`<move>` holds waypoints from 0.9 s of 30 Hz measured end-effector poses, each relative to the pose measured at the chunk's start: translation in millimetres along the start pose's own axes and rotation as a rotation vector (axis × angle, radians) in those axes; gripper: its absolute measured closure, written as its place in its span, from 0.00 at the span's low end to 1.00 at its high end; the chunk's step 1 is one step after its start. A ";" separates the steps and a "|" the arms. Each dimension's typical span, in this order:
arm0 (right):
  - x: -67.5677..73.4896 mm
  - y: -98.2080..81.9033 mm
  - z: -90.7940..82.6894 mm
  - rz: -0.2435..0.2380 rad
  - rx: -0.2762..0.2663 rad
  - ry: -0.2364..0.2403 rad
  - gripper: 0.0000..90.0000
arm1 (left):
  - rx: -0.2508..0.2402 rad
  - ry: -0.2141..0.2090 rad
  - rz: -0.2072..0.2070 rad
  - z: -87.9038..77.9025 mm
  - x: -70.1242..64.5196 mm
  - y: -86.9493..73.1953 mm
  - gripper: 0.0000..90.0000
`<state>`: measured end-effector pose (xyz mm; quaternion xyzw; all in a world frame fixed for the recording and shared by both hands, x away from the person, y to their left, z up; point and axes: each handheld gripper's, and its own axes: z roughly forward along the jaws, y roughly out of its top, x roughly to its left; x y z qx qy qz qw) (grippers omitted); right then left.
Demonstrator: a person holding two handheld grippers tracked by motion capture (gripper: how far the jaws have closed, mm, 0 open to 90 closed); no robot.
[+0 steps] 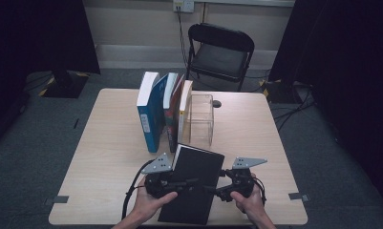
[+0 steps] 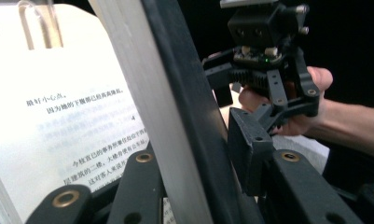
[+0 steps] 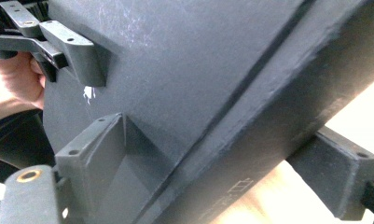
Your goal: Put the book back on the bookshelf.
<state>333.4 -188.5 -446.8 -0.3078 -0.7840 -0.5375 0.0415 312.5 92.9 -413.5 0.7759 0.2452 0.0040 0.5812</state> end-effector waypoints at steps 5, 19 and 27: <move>10.0 10.3 -9.8 -0.066 -0.056 -0.050 0.25 | -0.015 -0.001 0.045 -5.6 -2.6 3.4 0.76; 35.2 30.5 -16.5 -0.193 -0.107 -0.080 0.35 | 0.013 0.005 0.106 -13.4 -4.6 -4.2 0.76; 37.0 23.9 -24.3 -0.214 -0.108 -0.012 0.44 | 0.031 0.091 0.133 -38.7 -8.3 -18.6 0.64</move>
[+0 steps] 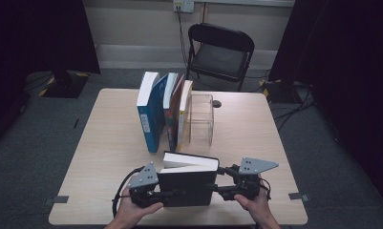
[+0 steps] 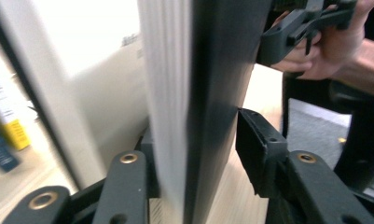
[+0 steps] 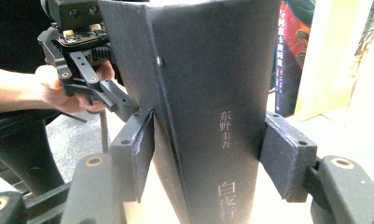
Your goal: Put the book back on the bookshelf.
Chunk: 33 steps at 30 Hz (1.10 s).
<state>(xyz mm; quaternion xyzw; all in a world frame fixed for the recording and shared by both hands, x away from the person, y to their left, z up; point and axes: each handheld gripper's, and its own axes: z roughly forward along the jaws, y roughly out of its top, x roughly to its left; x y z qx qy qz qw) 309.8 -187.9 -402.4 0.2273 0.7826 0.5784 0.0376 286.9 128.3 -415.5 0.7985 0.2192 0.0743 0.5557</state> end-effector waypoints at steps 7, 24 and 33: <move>-4.0 3.2 7.7 0.003 0.021 0.010 0.41 | 0.004 0.039 -0.071 -15.8 11.5 -16.7 0.57; 17.4 2.6 16.2 -0.087 0.066 0.045 0.50 | 0.065 0.040 -0.134 -7.1 17.0 -31.6 0.42; 26.6 6.6 45.6 -0.106 0.059 0.060 0.41 | 0.067 0.038 -0.137 -6.8 15.9 -31.9 0.43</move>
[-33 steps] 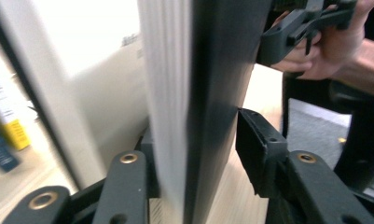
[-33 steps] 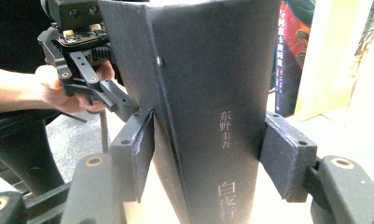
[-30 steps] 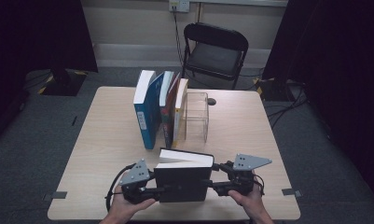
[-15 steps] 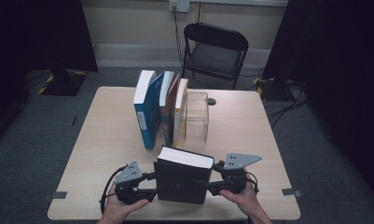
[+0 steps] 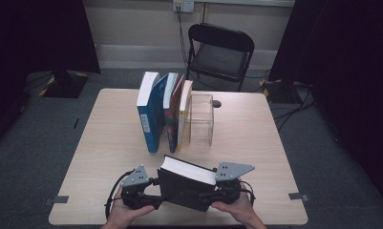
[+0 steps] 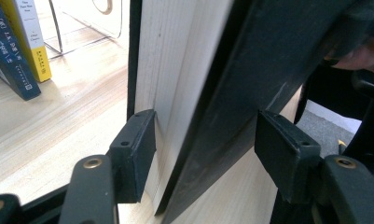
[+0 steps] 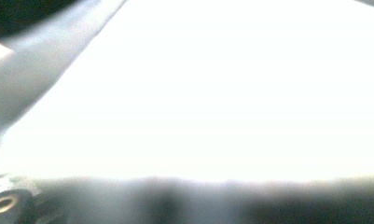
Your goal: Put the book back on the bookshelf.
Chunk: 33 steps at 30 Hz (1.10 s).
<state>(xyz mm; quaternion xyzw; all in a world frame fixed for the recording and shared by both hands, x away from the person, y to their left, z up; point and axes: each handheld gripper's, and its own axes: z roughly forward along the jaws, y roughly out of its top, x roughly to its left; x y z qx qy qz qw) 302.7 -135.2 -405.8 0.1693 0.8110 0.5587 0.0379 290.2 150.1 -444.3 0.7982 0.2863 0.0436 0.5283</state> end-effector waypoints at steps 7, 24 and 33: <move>7.7 -1.4 2.7 0.029 -0.033 -0.038 0.43 | 0.003 0.003 0.002 0.4 0.0 0.8 0.44; -2.0 7.9 -4.5 0.093 -0.037 -0.181 0.59 | -0.001 0.015 -0.054 22.0 13.4 13.9 0.43; -18.5 8.2 -18.2 0.134 -0.067 -0.302 0.59 | -0.008 0.046 -0.052 51.5 22.7 30.4 0.42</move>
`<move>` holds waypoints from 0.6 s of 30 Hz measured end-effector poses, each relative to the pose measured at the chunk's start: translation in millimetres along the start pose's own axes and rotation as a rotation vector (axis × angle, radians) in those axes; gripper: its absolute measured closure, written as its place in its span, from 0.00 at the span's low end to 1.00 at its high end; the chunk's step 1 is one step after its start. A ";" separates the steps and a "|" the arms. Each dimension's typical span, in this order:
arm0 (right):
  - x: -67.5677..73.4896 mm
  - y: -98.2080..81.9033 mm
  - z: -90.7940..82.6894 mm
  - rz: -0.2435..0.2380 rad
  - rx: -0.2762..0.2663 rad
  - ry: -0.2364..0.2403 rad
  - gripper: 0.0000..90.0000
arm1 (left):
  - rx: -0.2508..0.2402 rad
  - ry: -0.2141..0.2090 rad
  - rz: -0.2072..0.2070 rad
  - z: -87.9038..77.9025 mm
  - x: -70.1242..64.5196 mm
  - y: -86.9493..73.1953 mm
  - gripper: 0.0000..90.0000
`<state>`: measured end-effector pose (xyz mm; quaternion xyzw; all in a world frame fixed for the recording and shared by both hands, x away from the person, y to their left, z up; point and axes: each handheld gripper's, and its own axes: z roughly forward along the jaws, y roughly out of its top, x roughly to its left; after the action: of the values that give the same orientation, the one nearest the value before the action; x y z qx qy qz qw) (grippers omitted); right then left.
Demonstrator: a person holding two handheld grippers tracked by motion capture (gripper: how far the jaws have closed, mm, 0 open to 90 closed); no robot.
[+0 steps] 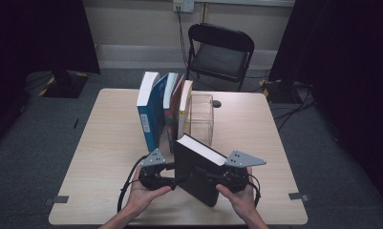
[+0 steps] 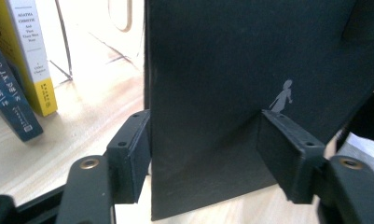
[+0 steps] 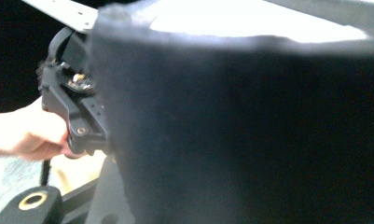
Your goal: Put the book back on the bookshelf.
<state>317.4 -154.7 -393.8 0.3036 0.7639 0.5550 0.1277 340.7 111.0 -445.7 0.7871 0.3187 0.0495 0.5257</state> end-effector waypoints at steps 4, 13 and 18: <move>-6.2 -1.6 -6.1 0.014 -0.013 -0.028 0.59 | 0.018 0.025 0.004 -11.0 4.9 -2.3 0.42; -20.5 5.6 -18.0 0.052 -0.046 -0.132 0.59 | 0.132 0.217 -0.094 -65.2 59.2 -41.9 0.30; -31.7 8.5 -11.5 0.085 -0.045 -0.180 0.59 | 0.200 0.335 -0.076 -74.2 79.7 -46.5 0.27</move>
<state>338.9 -181.0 -386.4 0.3811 0.7231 0.5476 0.1790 352.2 225.6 -473.3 0.8037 0.4345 0.1282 0.3859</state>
